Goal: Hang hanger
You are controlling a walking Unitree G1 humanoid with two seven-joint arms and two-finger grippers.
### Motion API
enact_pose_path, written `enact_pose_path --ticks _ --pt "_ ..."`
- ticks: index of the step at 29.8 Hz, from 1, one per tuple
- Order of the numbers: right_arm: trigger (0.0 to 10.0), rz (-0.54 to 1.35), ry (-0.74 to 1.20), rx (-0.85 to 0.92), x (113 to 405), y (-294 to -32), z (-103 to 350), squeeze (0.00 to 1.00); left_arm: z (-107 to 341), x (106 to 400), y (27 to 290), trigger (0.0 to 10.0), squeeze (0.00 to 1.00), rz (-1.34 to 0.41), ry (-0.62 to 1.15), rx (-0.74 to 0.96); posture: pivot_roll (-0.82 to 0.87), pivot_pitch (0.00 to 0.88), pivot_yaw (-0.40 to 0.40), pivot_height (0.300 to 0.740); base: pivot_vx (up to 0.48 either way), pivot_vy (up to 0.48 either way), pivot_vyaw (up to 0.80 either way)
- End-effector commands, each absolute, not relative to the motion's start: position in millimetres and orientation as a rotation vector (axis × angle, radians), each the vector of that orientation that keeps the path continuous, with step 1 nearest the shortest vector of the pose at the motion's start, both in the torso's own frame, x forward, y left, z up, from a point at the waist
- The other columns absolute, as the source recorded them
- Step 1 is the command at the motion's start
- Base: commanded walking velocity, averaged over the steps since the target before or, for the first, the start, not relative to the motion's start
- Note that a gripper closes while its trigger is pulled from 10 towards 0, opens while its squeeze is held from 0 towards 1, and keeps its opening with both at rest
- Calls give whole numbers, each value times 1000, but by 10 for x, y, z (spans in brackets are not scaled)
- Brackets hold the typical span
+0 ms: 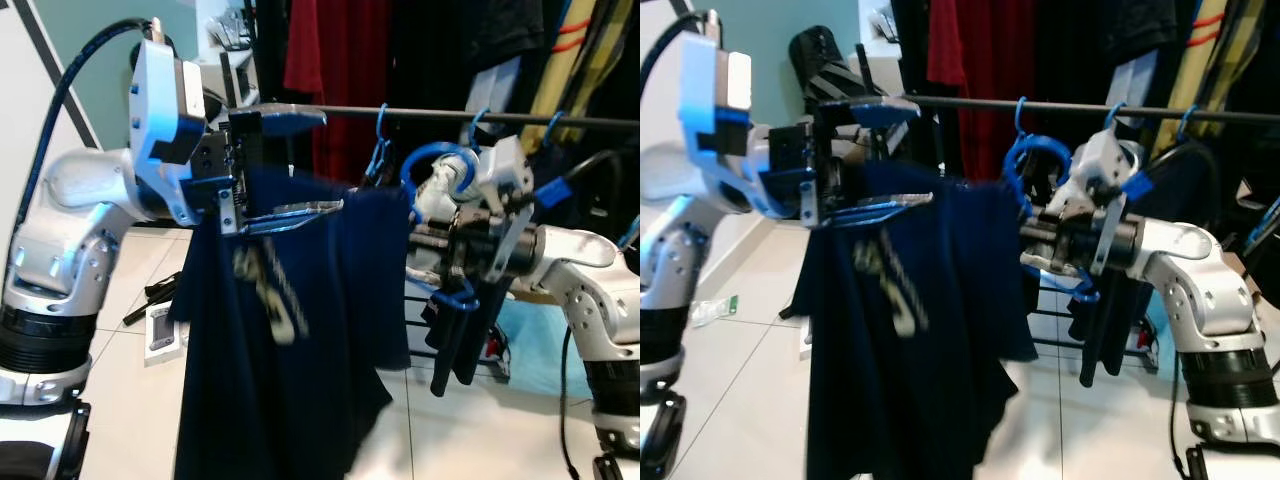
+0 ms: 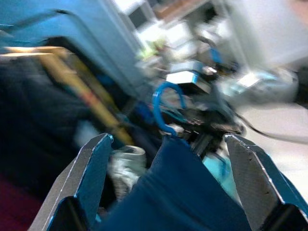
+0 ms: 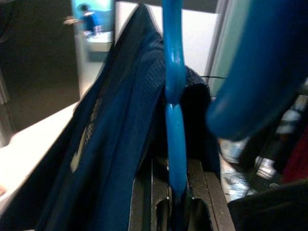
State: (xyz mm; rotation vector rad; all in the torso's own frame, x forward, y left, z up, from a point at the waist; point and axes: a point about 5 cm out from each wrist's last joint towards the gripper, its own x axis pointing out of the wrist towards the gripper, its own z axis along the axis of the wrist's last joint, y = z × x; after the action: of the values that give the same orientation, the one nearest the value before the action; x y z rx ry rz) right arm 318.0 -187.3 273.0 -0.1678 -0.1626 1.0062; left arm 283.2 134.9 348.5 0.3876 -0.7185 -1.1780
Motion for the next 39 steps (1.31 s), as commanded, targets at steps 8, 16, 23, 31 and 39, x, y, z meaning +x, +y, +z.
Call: enact_pose_path --ticks 8,16,23,31,39 --pt "10000 873 -343 -38 3271 -1878 2995 0 3131 3024 1248 10000 0 -899 -665 141 -63 0 44 740 0 0 0" --pt "10000 978 -375 -26 3182 -1781 3062 0 2732 3200 1201 10000 0 -649 -522 59 -69 0 41 740 0 0 0" --pt "10000 984 -382 -18 3175 -1758 3075 0 2616 3275 1148 10000 0 -519 -482 12 -77 0 44 740 0 0 0" --pt "10000 996 -385 -2 3157 -1704 3096 0 2527 3277 1003 7020 0 -440 -453 -55 -82 0 43 740 0 0 0" --pt "10000 1016 -388 4 3135 -1680 3114 0 2497 3280 987 0 0 -414 -446 -50 -84 0 41 740 0 0 0"
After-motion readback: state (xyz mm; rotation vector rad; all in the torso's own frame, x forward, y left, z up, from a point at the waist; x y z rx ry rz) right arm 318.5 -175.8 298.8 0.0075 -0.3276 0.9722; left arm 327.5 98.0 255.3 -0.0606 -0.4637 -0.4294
